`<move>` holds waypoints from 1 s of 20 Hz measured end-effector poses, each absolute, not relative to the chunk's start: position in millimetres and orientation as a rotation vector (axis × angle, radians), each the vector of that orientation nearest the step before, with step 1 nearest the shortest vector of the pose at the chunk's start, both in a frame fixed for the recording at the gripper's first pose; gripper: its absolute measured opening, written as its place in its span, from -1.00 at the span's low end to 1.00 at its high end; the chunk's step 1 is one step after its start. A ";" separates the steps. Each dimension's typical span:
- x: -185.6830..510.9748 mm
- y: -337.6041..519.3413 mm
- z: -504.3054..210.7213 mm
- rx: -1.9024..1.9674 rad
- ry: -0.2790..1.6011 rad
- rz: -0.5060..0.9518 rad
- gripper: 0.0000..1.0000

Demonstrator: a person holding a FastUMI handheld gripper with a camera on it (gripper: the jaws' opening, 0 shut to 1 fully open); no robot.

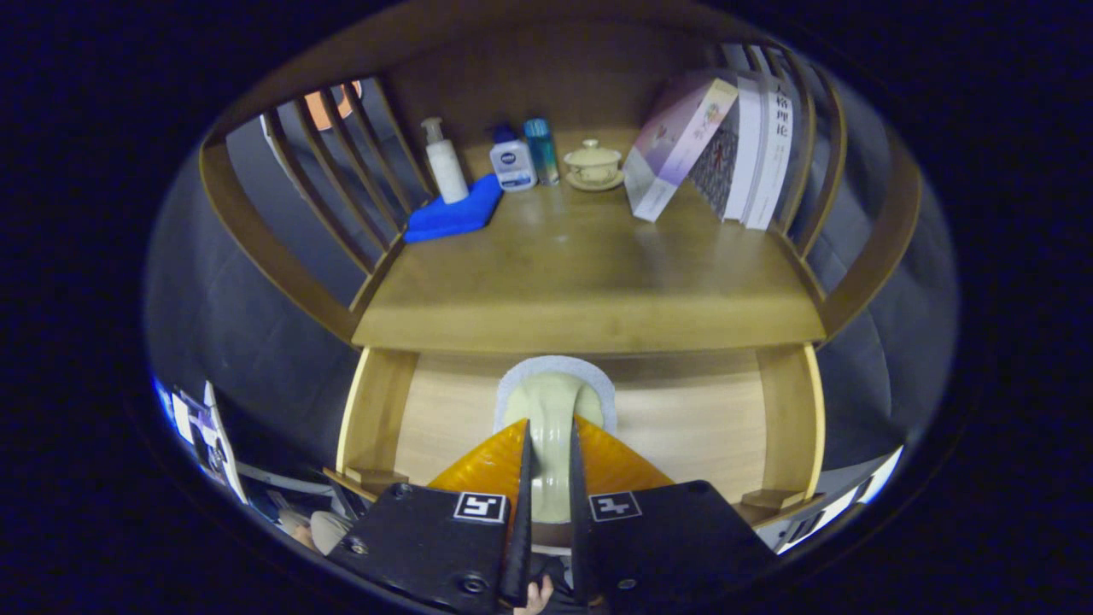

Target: Pull open the drawer, take out the items inside it, and place them on the countertop above the cabinet.

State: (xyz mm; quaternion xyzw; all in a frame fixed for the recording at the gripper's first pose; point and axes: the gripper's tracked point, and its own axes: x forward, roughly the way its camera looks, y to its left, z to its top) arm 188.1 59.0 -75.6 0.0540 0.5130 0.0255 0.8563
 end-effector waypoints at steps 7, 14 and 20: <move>252.9 48.2 -66.2 0.148 1.059 0.006 -0.55; 321.1 47.0 -76.6 0.115 1.035 -0.018 -0.55; 351.5 41.8 -99.2 0.146 1.014 -0.020 -0.55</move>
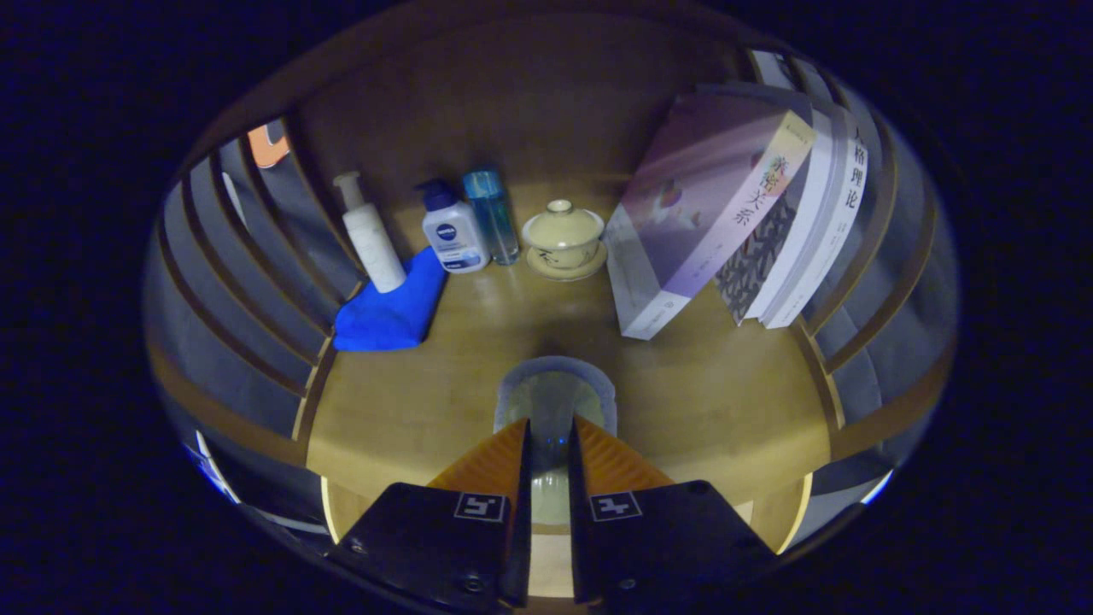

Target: Pull open the drawer, take out the items inside it, and place them on the countertop above the cabinet.

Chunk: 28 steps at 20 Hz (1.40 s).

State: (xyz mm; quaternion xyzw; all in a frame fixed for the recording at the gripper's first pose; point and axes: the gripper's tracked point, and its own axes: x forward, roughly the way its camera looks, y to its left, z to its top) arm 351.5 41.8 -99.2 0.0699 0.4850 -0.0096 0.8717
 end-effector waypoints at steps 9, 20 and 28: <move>359.0 57.2 -105.8 0.240 0.933 0.072 -0.28; 317.9 66.6 2.7 0.114 0.448 0.072 0.72; 226.4 84.1 43.4 0.081 0.163 0.069 0.99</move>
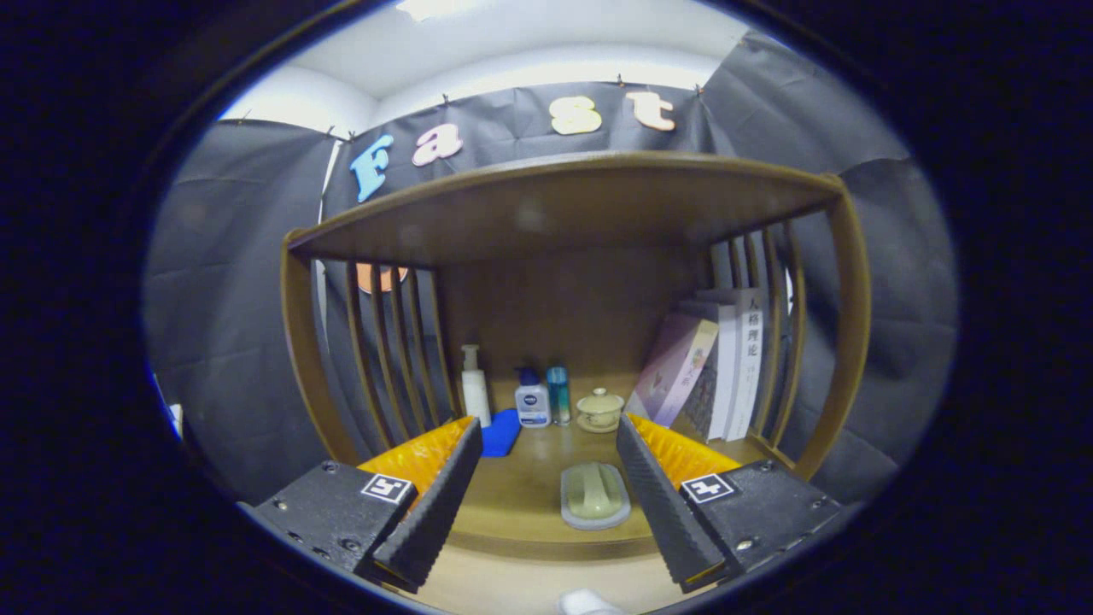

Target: Pull open the drawer, take out the items inside it, and place them on the countertop above the cabinet.

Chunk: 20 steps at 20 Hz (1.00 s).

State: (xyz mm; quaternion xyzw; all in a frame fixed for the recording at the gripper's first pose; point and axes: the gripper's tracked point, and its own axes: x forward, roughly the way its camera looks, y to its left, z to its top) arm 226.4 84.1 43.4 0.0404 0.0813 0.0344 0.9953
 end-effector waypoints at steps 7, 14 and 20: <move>145.9 78.9 17.2 0.103 0.040 0.042 0.99; 76.0 60.4 -53.0 0.007 0.045 -0.013 0.99; 27.9 45.9 -122.8 0.017 0.129 -0.039 0.99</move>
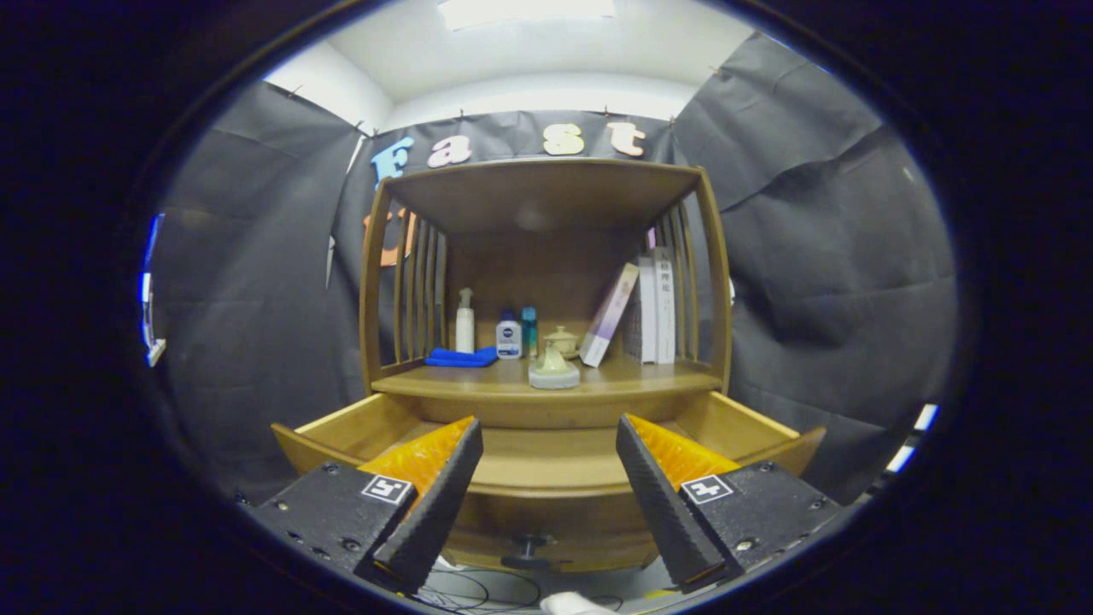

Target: Pull open the drawer, take out the items inside it, and place them on the countertop above the cabinet.

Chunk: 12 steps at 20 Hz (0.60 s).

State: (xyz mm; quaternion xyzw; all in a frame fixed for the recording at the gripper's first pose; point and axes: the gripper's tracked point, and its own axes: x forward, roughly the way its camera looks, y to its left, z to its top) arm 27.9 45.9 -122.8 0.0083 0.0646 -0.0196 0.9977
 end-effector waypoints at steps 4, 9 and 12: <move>18.3 38.9 -159.1 0.001 0.202 -0.062 0.99; 18.4 46.3 -180.8 -0.008 0.246 -0.054 0.99; 24.5 47.8 -193.2 -0.016 0.277 -0.064 0.99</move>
